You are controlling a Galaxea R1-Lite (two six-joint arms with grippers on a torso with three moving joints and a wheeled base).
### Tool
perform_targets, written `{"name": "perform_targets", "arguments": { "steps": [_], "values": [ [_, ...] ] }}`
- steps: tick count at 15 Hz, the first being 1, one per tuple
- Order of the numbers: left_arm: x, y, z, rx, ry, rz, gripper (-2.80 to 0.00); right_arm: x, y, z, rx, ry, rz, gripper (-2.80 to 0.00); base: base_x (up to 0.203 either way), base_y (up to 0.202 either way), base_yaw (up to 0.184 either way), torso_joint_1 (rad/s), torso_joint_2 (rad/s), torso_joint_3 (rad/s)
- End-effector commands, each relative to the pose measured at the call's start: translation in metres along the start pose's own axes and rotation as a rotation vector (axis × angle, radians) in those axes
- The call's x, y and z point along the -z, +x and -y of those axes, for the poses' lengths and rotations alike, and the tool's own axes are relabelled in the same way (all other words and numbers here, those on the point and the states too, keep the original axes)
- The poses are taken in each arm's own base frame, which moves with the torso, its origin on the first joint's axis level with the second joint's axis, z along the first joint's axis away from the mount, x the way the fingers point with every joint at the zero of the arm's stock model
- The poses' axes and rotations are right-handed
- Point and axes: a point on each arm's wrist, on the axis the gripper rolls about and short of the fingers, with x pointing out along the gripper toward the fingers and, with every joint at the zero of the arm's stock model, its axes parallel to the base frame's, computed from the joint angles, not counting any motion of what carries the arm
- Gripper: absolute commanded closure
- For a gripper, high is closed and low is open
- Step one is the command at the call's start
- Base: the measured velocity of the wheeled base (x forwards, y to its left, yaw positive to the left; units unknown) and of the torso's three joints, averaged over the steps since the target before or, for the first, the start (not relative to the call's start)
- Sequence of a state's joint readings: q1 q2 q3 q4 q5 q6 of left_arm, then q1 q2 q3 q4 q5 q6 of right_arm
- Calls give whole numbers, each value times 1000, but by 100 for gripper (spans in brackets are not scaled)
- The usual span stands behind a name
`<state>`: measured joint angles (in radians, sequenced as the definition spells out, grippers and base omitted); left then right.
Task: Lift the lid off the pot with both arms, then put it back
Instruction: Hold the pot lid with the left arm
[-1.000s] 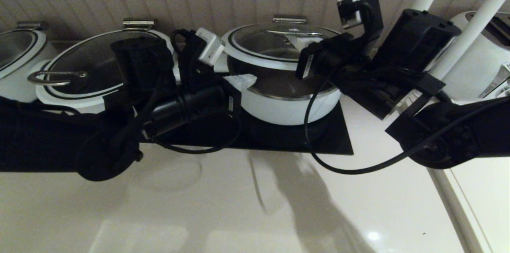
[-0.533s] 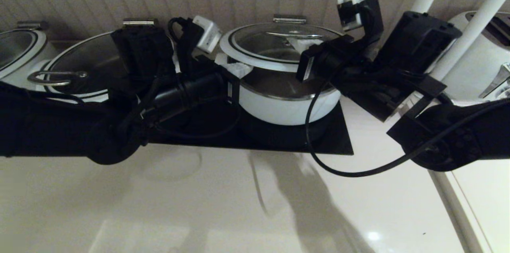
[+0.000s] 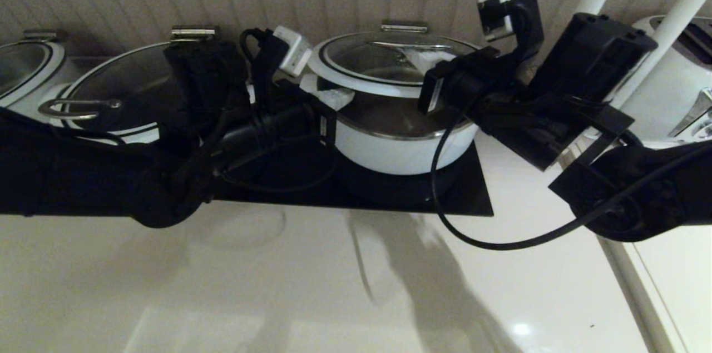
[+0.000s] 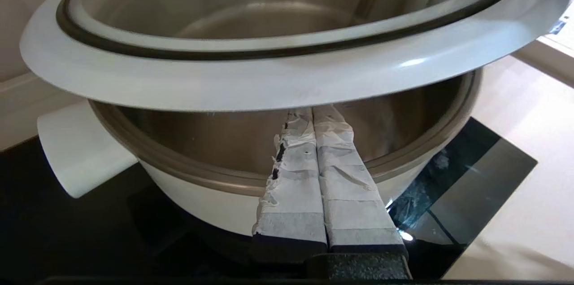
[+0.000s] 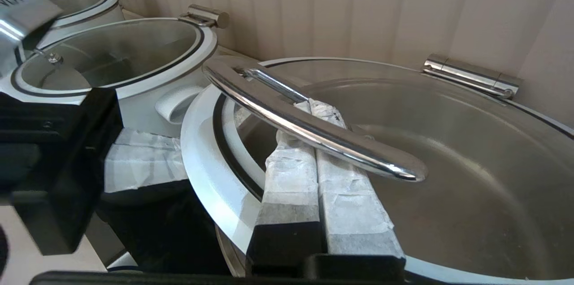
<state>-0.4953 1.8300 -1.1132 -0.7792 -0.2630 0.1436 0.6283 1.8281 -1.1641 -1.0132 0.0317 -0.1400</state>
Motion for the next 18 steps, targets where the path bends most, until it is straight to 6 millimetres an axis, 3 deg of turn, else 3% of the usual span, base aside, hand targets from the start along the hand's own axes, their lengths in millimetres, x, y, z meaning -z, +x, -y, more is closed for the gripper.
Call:
{"name": "perform_targets", "arguments": {
  "steps": [1, 15, 18],
  "values": [
    [1, 1, 0, 1, 1, 1, 0, -4, -2, 0, 1, -1, 13, 0, 0, 0, 0, 0, 0, 0],
    [-9, 3, -2, -7, 9, 31, 0, 10, -26, -5, -20, -9, -77, 0, 0, 0, 0, 0, 0, 0],
    [-8, 3, -2, -9, 8, 28, 0, 6, -29, -4, -19, -9, -70, 0, 0, 0, 0, 0, 0, 0]
  ]
}}
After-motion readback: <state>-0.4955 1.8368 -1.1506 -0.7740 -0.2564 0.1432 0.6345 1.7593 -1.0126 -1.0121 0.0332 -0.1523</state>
